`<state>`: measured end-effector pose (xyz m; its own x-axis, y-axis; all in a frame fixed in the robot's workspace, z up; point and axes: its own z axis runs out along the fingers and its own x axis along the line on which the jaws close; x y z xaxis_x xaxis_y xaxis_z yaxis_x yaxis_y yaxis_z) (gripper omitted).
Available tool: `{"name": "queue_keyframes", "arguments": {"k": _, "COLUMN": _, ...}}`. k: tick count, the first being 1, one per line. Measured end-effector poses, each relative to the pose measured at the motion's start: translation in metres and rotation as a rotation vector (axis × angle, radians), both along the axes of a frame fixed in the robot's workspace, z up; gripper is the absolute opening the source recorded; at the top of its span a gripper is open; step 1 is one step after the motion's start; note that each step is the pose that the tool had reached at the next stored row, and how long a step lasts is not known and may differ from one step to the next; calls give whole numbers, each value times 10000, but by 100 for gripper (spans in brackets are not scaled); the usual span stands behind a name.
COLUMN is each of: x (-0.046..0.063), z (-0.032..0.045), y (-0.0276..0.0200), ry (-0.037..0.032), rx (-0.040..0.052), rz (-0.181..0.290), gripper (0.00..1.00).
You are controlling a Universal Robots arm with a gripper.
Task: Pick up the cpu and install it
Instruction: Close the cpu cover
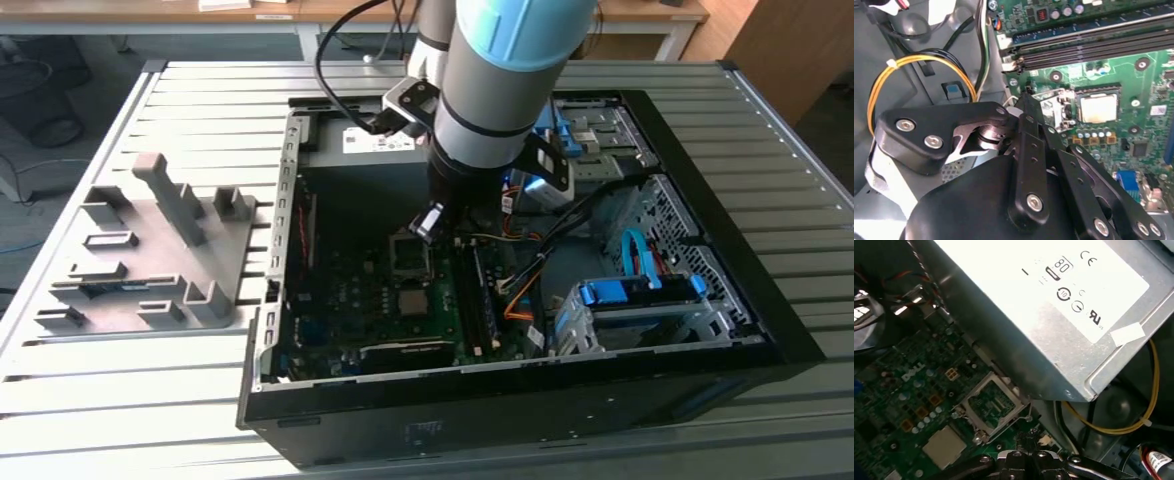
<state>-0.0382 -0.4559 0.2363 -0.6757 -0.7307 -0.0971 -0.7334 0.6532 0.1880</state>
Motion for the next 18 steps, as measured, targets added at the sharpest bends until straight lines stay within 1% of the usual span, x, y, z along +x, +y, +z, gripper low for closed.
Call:
{"name": "queue_keyframes", "arguments": {"k": 3, "x": 11, "z": -46, "y": 33, "ry": 4, "rx": 30, "rz": -2, "gripper": 10}}
{"name": "queue_keyframes", "arguments": {"k": 7, "x": 16, "z": -113, "y": 107, "ry": 1, "rx": 70, "rz": 0, "gripper": 10}}
{"name": "queue_keyframes", "arguments": {"k": 9, "x": 17, "z": -149, "y": 125, "ry": 1, "rx": 78, "rz": 11, "gripper": 10}}
{"name": "queue_keyframes", "arguments": {"k": 13, "x": 16, "z": -194, "y": 154, "ry": 3, "rx": 86, "rz": 79, "gripper": 10}}
{"name": "queue_keyframes", "arguments": {"k": 15, "x": 16, "z": -210, "y": 177, "ry": 3, "rx": 119, "rz": 79, "gripper": 10}}
{"name": "queue_keyframes", "arguments": {"k": 18, "x": 17, "z": -240, "y": 197, "ry": 1, "rx": 174, "rz": 81, "gripper": 10}}
